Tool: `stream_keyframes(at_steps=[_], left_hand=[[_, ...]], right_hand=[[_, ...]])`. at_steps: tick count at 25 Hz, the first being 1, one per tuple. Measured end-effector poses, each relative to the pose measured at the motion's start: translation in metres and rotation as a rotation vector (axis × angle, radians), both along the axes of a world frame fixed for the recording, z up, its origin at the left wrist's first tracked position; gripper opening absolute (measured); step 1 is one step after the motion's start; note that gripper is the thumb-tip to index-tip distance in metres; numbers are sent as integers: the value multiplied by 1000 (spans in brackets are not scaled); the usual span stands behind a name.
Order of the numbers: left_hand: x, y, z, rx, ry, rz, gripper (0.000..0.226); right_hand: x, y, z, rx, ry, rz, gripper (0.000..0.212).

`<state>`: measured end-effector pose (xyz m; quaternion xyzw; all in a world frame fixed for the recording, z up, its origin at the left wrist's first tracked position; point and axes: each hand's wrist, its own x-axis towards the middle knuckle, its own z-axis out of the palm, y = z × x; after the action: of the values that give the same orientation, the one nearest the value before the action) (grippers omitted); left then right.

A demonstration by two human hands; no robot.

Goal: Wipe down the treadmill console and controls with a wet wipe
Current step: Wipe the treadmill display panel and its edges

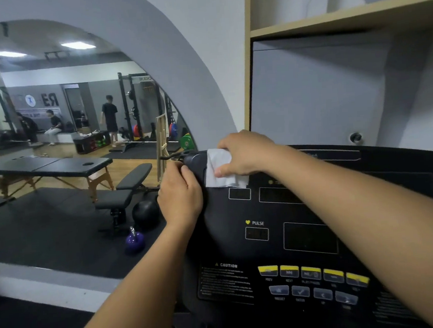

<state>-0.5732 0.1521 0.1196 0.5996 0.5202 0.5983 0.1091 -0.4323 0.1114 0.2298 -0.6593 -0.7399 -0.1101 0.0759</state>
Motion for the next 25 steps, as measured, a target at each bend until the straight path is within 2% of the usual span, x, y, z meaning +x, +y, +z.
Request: stream_keyframes(at_steps=[6, 10, 12, 18, 25], left_hand=[[2, 0, -1, 151, 77, -35, 24], [1, -1, -5, 65, -45, -143, 26], [2, 0, -6, 28, -54, -131, 27], [6, -5, -3, 27, -33, -120, 25], [3, -3, -4, 76, -7, -102, 23]], right_hand=[[111, -65, 11, -28, 26, -105, 49], [180, -112, 17, -75, 65, -253, 48], [190, -117, 22, -119, 91, -293, 44], [127, -65, 23, -136, 108, -180, 41], [4, 9, 13, -50, -50, -9, 42]])
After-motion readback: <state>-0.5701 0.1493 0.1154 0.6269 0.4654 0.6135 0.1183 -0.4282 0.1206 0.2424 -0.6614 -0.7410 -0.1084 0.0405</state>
